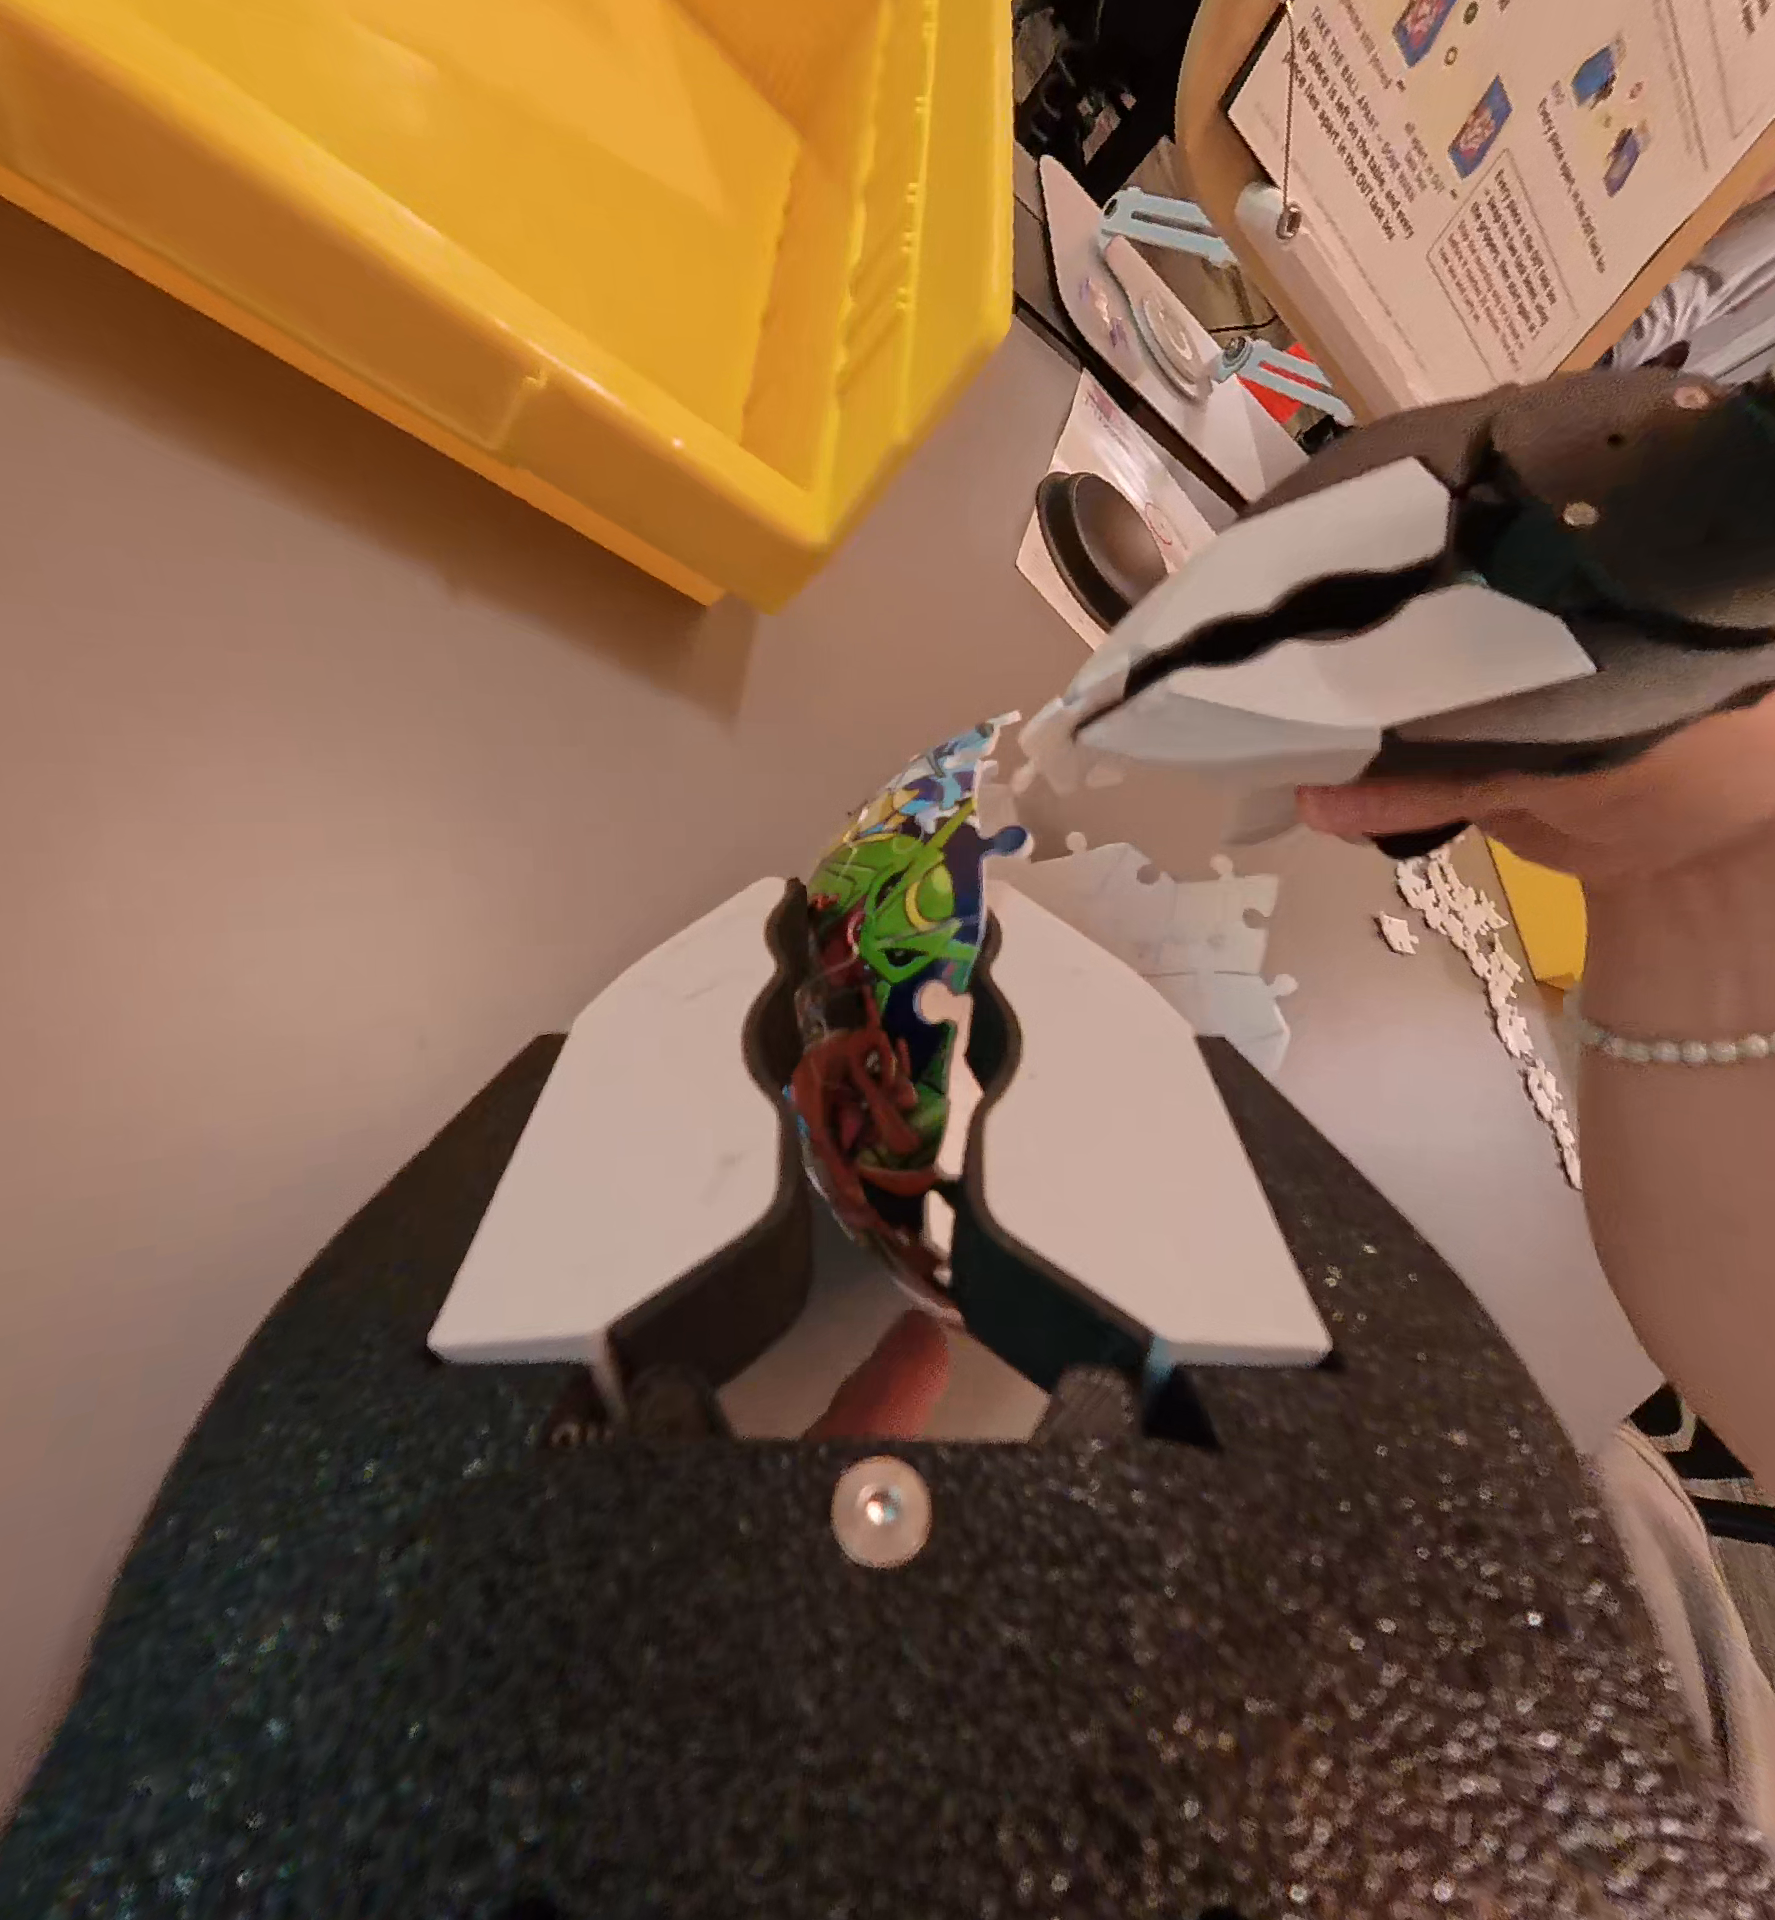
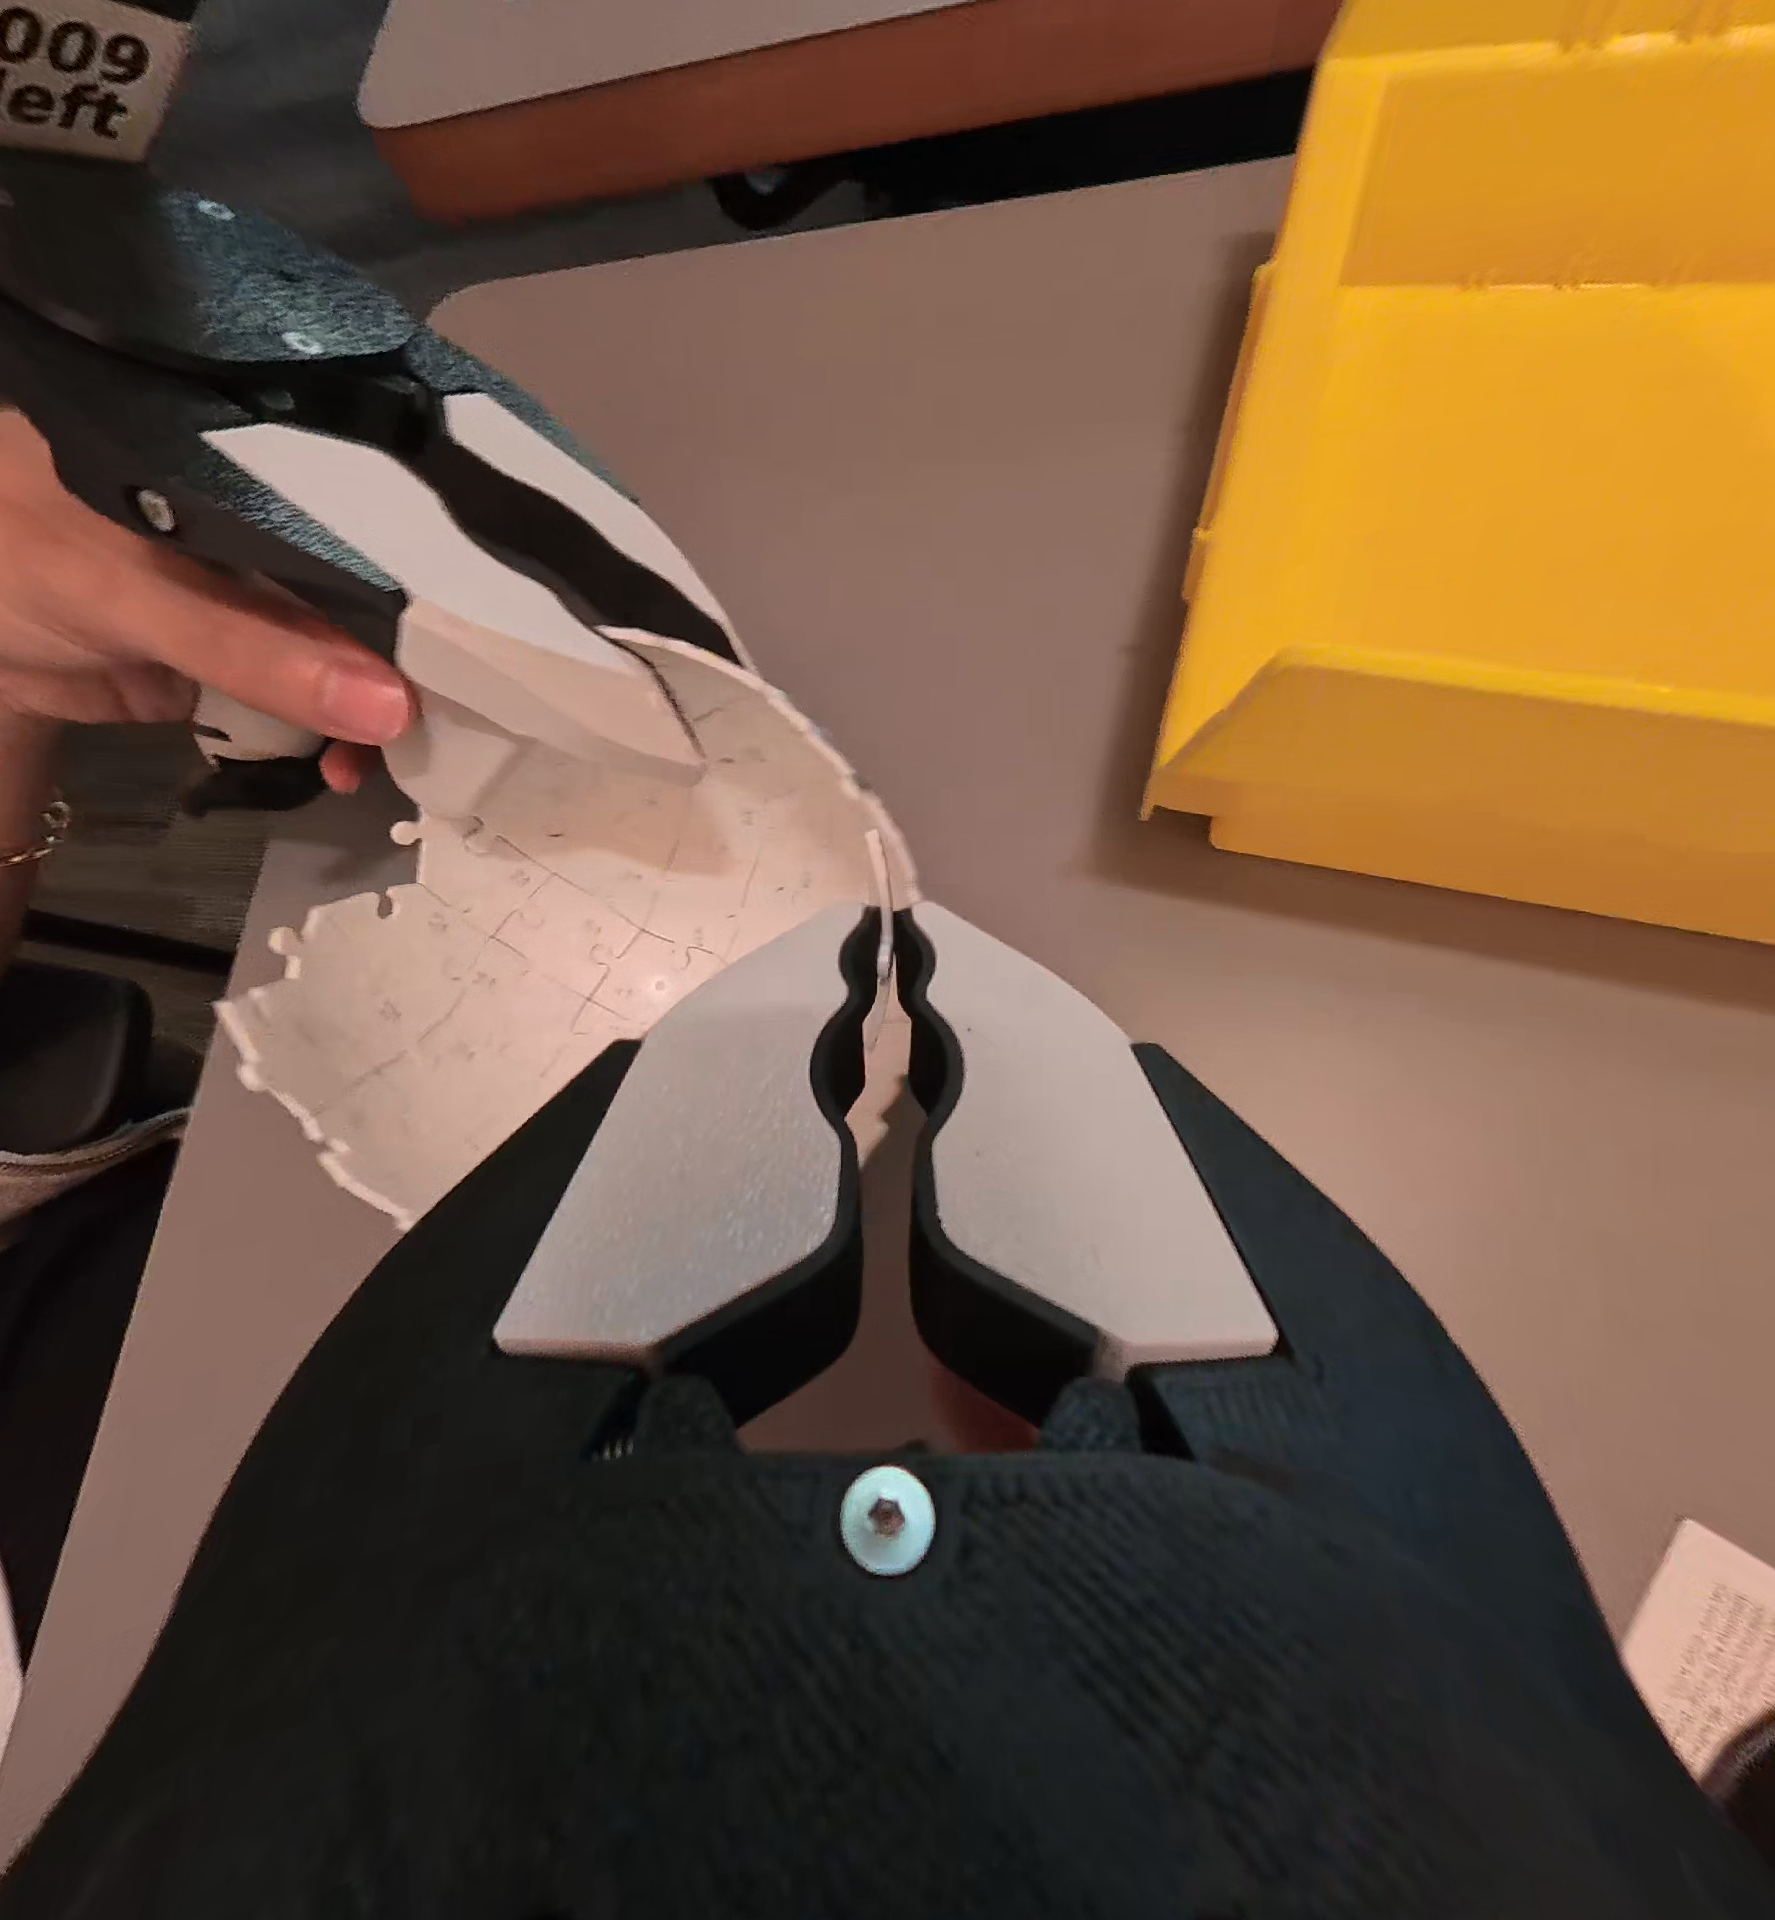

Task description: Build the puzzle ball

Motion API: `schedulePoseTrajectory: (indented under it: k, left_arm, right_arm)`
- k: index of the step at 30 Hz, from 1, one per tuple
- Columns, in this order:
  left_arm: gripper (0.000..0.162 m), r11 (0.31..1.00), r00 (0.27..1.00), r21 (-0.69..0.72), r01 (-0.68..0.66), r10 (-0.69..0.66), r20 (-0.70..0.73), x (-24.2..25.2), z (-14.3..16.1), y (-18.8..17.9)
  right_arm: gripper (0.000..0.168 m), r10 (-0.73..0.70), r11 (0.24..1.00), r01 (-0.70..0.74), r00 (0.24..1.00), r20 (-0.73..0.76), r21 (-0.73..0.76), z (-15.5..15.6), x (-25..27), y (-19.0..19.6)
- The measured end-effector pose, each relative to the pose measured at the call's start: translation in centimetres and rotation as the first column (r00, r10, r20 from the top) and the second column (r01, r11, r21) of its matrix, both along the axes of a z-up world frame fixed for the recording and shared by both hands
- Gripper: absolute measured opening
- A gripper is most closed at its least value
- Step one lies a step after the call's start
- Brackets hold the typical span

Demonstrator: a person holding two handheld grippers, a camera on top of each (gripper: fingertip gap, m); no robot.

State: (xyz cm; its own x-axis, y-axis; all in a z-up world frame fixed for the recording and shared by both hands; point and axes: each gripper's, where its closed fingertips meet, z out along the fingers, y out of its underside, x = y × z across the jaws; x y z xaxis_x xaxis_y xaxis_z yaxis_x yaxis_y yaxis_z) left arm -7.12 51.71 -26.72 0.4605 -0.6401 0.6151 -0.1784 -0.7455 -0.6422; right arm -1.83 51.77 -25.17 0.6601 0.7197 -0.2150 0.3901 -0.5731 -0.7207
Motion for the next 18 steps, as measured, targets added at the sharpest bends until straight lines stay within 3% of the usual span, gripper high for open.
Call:
schedulePoseTrajectory:
  k: [1, 7, 18]
  left_arm:
    - [0.027, 1.0, 1.0, -0.002, 0.006, -0.006, 0.006, 0.0, 0.0, -0.1]
    - [0.027, 0.998, 1.0, -0.056, 0.008, -0.006, 0.026, 0.0, -0.1, -0.1]
    - [0.036, 0.982, 0.986, -0.187, 0.013, 0.018, 0.165, 0.6, 0.7, -0.1]
  right_arm:
    - [0.003, 0.006, 1.0, -0.006, 1.0, 0.007, -0.013, -0.1, 0.3, 0.2]
    - [0.003, 0.114, 0.984, -0.115, 0.993, -0.018, -0.138, -0.6, -0.4, 0.2]
    - [0.002, 0.107, 0.985, -0.105, 0.994, 0.011, -0.135, -2.2, 0.4, 0.3]
